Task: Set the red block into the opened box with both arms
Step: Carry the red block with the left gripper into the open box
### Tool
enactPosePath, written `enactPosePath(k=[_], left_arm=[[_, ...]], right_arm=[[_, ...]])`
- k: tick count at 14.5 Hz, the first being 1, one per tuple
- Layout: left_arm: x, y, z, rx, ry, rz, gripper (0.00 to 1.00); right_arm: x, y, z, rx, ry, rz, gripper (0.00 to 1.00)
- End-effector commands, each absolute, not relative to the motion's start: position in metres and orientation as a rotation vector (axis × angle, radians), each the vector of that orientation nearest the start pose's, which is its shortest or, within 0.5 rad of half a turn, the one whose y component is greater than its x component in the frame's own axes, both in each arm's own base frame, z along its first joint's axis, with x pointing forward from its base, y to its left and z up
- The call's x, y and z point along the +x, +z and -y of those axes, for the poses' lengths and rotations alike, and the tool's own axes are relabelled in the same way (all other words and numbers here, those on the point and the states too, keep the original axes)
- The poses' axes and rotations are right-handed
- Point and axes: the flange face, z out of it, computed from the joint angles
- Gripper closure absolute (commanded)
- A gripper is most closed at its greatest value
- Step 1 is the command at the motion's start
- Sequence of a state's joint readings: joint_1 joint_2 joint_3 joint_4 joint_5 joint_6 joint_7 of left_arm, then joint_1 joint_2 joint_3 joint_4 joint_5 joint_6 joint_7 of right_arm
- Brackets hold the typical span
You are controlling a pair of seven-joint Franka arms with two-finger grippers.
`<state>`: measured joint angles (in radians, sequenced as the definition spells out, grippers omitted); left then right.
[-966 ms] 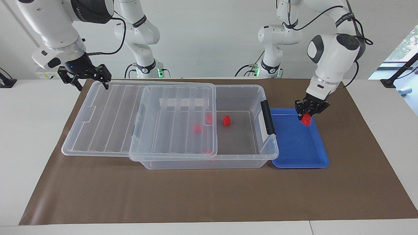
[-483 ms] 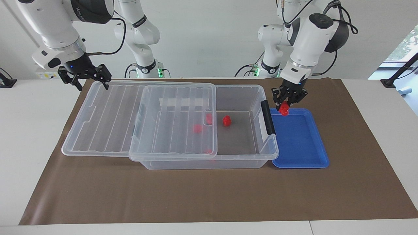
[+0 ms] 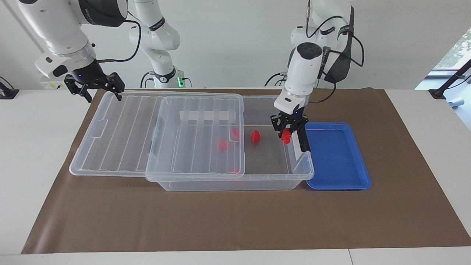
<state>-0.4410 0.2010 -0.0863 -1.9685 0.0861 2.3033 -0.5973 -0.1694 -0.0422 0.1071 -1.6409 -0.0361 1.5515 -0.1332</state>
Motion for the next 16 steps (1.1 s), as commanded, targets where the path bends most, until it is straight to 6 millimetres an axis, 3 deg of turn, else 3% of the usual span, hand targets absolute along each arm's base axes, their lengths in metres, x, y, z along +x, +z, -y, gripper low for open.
enactPosePath(k=[1, 5, 14, 16], left_arm=[[0.538, 0.362, 0.307, -3.148, -0.235, 0.064, 1.0], [0.542, 0.315, 0.32, -3.172, -0.253, 0.043, 1.0], [0.527, 0.306, 0.334, -3.182, -0.257, -0.002, 1.0], [0.529, 0.308, 0.333, -3.185, -0.262, 0.002, 0.33]], right_arm=[[0.532, 0.612, 0.039, -3.184, 0.073, 0.079, 0.0], [0.532, 0.612, 0.038, -3.184, 0.073, 0.083, 0.0], [0.532, 0.612, 0.038, -3.184, 0.076, 0.081, 0.0], [0.532, 0.612, 0.038, -3.184, 0.076, 0.081, 0.0]])
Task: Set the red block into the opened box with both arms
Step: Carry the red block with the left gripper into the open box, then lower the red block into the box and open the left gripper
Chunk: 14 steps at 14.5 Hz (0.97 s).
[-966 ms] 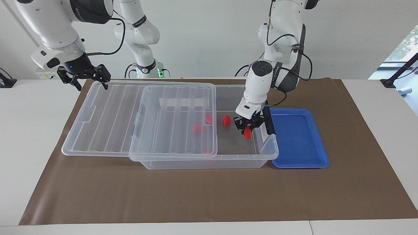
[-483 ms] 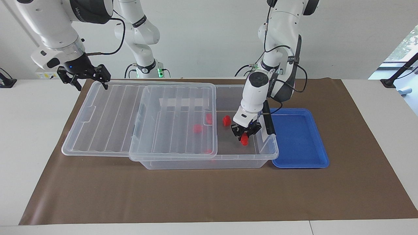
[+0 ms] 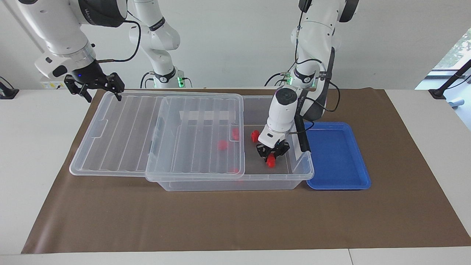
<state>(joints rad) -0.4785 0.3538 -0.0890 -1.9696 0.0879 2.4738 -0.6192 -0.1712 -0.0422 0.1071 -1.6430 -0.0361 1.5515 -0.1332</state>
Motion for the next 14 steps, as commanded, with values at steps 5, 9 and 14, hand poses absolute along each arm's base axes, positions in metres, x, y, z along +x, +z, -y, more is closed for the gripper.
enactPosePath(k=[5, 9, 14], left_arm=[[0.527, 0.356, 0.32, -3.169, -0.27, 0.025, 0.0], [0.514, 0.416, 0.311, -3.152, -0.259, 0.035, 0.0], [0.498, 0.465, 0.287, -3.111, -0.197, 0.024, 0.0]], right_arm=[[0.532, 0.612, 0.04, -3.183, 0.076, 0.1, 0.0], [0.528, 0.605, 0.077, -3.178, 0.071, 0.114, 1.0], [0.512, 0.556, 0.174, -3.185, -0.024, 0.287, 1.0]])
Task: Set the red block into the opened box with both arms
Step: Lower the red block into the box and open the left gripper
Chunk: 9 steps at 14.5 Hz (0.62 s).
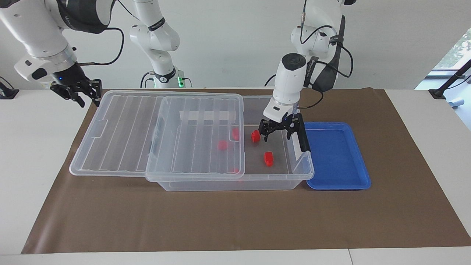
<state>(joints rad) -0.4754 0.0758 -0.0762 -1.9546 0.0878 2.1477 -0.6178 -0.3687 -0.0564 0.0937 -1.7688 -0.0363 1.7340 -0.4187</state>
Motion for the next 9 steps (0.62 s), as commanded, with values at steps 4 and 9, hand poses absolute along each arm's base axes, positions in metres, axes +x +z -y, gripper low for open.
enactPosePath(k=[4, 9], left_arm=[[0.514, 0.485, 0.232, -3.16, -0.152, 0.008, 0.0], [0.535, 0.521, 0.147, -3.202, -0.113, -0.059, 0.0]], right_arm=[[0.525, 0.51, 0.2, -3.173, 0.002, 0.231, 1.0], [0.533, 0.486, 0.17, -3.17, 0.008, 0.208, 1.0]])
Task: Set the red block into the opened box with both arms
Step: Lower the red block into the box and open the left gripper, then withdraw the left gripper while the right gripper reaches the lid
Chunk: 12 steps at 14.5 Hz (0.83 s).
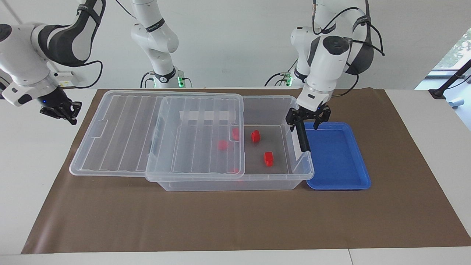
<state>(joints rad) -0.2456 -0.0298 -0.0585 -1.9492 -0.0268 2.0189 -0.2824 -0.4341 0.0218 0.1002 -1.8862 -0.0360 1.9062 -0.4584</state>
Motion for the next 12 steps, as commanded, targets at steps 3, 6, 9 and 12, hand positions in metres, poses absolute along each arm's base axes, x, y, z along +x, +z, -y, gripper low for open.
enactPosePath(k=[3, 6, 9, 12], left_arm=[[0.547, 0.54, 0.103, -3.194, -0.094, -0.098, 0.0], [0.553, 0.562, 0.078, -3.193, -0.092, -0.071, 0.0], [0.552, 0.581, 0.063, -3.203, -0.072, -0.026, 0.0], [0.55, 0.603, 0.047, -3.237, -0.051, -0.033, 0.0]], right_arm=[[0.53, 0.471, 0.169, -3.172, -0.003, 0.213, 1.0], [0.527, 0.466, 0.168, -3.17, 0.008, 0.211, 1.0], [0.534, 0.465, 0.147, -3.171, 0.006, 0.194, 1.0], [0.54, 0.465, 0.12, -3.171, 0.007, 0.177, 1.0]])
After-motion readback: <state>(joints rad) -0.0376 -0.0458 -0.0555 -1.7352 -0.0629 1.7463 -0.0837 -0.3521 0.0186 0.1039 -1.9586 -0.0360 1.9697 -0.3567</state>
